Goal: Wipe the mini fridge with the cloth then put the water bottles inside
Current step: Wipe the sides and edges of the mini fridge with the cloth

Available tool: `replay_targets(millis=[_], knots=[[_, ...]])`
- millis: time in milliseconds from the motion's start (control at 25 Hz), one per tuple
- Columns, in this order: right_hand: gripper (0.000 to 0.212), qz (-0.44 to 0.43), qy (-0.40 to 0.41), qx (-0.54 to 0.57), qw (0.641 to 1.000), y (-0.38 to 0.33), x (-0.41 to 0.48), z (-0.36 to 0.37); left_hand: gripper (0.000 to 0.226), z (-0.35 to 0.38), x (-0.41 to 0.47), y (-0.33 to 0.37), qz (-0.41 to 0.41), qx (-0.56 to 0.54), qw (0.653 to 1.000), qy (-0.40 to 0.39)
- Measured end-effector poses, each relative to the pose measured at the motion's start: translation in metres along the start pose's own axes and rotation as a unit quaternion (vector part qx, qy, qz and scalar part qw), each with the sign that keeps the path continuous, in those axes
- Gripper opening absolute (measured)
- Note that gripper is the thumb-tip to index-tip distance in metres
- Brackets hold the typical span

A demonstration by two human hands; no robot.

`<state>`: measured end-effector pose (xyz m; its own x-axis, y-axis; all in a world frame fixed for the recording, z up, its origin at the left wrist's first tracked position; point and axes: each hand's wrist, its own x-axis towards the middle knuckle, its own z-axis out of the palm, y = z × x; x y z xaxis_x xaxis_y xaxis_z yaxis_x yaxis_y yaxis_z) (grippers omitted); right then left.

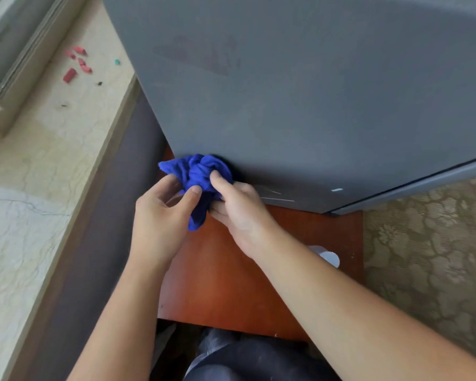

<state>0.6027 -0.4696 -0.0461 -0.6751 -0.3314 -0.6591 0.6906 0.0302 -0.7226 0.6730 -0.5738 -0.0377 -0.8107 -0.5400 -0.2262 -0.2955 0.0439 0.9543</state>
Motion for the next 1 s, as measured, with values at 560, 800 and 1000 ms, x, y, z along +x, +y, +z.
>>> replay_targets(millis=[560, 800, 1000], knots=[[0.035, -0.046, 0.172, 0.219, 0.959, -0.044, -0.104, -0.265, 0.021, 0.254, -0.088, 0.055, 0.107, 0.133, 0.965, -0.2], [0.047, 0.01, 0.152, 0.26, 0.954, -0.035, -0.087, -0.241, 0.015, 0.217, -0.062, 0.048, 0.068, 0.183, 0.938, -0.286], [0.048, 0.033, 0.178, 0.271, 0.945, -0.036, -0.068, -0.216, 0.016, 0.185, -0.031, 0.031, 0.008, 0.153, 0.919, -0.364]])
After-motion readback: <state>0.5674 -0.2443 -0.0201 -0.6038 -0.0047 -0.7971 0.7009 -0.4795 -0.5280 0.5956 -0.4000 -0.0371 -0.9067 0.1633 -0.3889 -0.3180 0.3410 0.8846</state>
